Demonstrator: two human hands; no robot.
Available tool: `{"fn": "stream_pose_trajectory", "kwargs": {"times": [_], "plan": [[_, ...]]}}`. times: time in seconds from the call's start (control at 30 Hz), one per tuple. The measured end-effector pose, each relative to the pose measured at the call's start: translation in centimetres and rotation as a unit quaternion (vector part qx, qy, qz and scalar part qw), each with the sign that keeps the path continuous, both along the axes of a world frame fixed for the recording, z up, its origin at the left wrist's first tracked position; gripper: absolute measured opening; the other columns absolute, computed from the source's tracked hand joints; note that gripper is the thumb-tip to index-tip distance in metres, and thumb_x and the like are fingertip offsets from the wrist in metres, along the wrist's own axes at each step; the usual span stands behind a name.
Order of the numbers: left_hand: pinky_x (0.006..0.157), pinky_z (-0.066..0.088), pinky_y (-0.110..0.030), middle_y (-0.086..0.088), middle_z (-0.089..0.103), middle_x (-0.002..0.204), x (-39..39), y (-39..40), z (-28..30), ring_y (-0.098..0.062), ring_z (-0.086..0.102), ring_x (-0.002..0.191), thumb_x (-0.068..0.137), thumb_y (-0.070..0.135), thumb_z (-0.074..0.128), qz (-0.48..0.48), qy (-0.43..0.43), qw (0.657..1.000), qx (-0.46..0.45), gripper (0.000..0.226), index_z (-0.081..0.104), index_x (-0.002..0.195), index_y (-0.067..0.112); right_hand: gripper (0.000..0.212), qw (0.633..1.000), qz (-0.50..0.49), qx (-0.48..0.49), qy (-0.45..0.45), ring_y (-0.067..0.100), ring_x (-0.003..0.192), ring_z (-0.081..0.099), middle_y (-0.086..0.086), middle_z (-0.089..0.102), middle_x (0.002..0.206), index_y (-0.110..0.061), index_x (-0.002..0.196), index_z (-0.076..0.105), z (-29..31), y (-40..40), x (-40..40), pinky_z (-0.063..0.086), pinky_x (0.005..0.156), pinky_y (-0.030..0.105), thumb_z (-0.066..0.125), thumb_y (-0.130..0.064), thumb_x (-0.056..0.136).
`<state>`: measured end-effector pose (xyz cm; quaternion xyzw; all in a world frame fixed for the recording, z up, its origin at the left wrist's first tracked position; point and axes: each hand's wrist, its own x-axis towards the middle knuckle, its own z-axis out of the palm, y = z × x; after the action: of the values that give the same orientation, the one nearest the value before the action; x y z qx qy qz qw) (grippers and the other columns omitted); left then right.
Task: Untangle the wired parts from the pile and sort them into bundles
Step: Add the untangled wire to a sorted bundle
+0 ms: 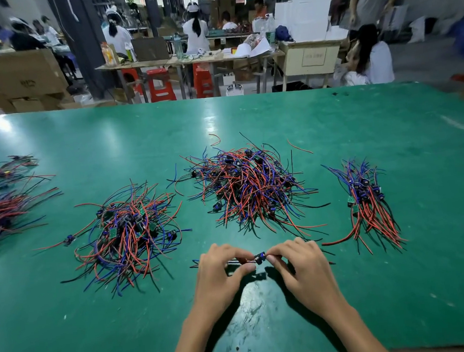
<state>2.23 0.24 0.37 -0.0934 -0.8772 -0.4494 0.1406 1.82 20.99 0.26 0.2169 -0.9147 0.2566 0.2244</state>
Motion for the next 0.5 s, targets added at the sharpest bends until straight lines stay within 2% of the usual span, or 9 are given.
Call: {"fn": "stream_pose_trajectory", "kwargs": {"times": [0.17,0.27,0.5], "plan": [[0.081,0.041,-0.035,0.019,0.064,0.084,-0.01,0.03,0.31,-0.002,0.051,0.088,0.077,0.029,0.085,0.009,0.032,0.999,-0.016,0.014,0.077,0.085,0.037,0.005,1.000,-0.001,-0.008,-0.013,0.006,0.085,0.057,-0.020,0.068,0.096,-0.031,0.102,0.069,0.10,-0.10,0.04,0.039,0.079,0.028,0.067,-0.032,0.097],[0.081,0.042,-0.036,0.019,0.065,0.084,0.00,0.06,0.37,-0.003,0.051,0.088,0.077,0.030,0.085,0.008,0.035,0.999,-0.023,0.012,0.078,0.085,0.036,0.008,1.000,0.005,-0.025,-0.014,0.004,0.086,0.058,-0.021,0.068,0.098,-0.031,0.103,0.069,0.17,-0.01,0.10,0.041,0.079,0.028,0.068,-0.033,0.096],[0.080,0.041,-0.034,0.019,0.064,0.084,0.06,0.30,0.44,-0.005,0.053,0.087,0.083,0.042,0.075,0.024,0.056,0.997,-0.036,0.005,0.075,0.082,0.037,0.007,0.999,-0.021,-0.020,0.012,0.007,0.080,0.054,-0.020,0.066,0.089,-0.031,0.095,0.068,0.00,-0.17,-0.03,0.037,0.078,0.029,0.064,-0.035,0.099]]}}
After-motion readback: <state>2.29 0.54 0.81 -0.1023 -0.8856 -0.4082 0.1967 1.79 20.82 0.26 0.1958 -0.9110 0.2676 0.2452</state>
